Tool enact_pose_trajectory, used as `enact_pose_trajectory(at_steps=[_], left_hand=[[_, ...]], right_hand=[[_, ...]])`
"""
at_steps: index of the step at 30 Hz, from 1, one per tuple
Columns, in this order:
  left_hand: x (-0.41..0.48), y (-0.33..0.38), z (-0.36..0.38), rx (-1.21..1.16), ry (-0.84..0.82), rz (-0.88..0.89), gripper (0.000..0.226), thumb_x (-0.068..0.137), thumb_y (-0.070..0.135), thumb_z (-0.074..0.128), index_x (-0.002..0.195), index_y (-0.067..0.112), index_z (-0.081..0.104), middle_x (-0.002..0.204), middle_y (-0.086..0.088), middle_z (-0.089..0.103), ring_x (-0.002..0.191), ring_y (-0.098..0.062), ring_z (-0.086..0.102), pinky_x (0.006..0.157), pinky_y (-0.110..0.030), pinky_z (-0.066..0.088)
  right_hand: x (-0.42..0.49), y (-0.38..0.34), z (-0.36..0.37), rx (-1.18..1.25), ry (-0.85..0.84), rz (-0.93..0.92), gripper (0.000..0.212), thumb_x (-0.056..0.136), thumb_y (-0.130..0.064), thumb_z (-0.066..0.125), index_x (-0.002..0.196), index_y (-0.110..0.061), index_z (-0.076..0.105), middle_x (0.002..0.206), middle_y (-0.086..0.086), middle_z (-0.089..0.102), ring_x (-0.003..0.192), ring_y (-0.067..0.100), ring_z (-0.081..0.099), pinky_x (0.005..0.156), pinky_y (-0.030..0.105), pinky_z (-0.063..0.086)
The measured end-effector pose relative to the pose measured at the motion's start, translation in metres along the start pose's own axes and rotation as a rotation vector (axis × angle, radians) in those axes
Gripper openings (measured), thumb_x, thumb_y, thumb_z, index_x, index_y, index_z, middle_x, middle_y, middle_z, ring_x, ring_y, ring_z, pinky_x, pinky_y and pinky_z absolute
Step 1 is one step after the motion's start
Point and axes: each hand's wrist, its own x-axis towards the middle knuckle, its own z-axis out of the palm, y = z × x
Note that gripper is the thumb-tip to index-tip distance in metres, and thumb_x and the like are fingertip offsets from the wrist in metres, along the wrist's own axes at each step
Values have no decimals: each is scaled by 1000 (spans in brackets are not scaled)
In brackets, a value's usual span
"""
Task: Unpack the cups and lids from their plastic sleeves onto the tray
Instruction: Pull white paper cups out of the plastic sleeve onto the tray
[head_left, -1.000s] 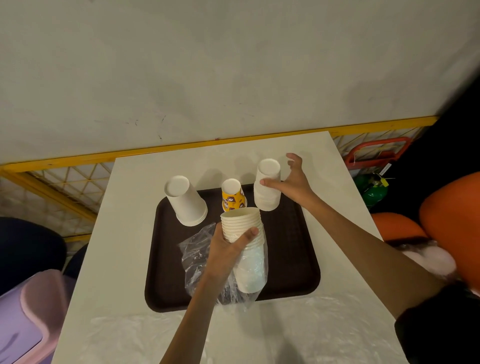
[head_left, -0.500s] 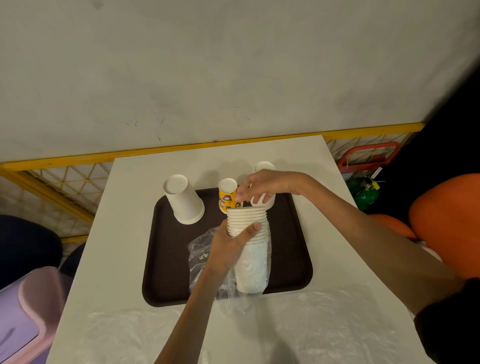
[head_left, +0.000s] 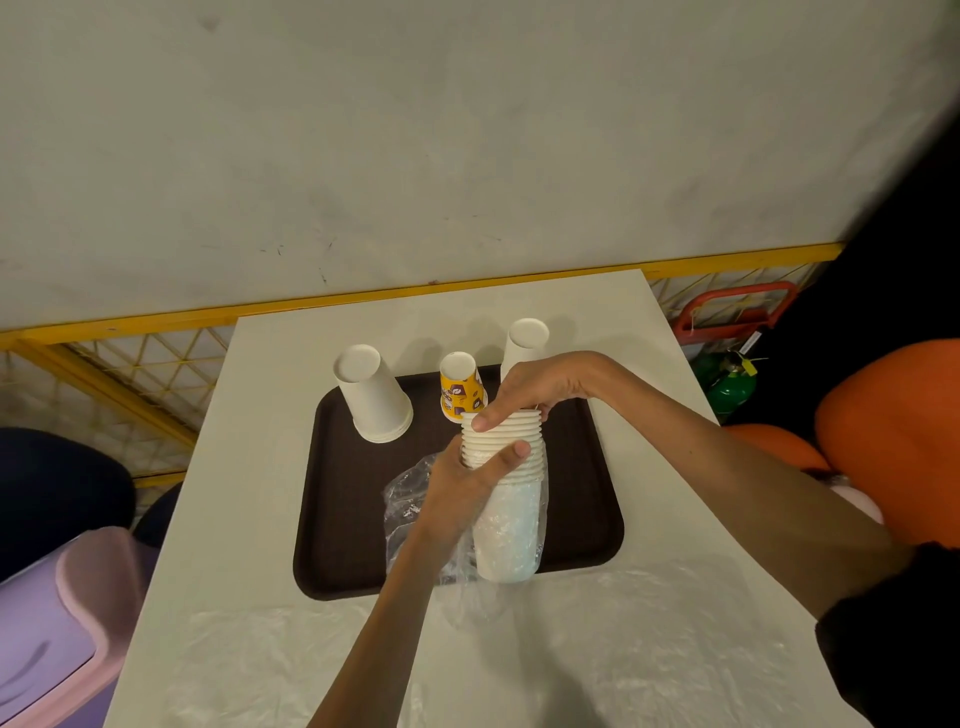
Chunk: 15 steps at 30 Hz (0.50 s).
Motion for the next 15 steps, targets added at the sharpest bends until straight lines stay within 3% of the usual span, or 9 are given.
enact_pose_trajectory(at_steps=[3,7,15], left_hand=[[-2,3,1,-10,-8,4,45,70,40,71,110,30,55,113,1,66,103,-16,64,93,-34,51],[-2,3,1,-3,7,6,40,78,32,70,115,26,54,114,0,65,104,-17,63,94,-34,51],[-5,3,0,-2,-12,17,44,75,35,70,114,28,52,112,3,64,103,-15,62,91,-31,51]], right_hand=[[-4,-3,0,6,13,-20,10,91,-38,56,90,-28,57,90,-11,61,84,6,58,67,16,45],[-8,-6,1,-14,22,-37,9,91,-37,57,87,-29,57,88,-12,62,81,5,61,63,12,46],[-7,-7,0,-32,27,-43,11,91,-36,58,89,-26,57,89,-11,62,82,6,61,69,14,49]])
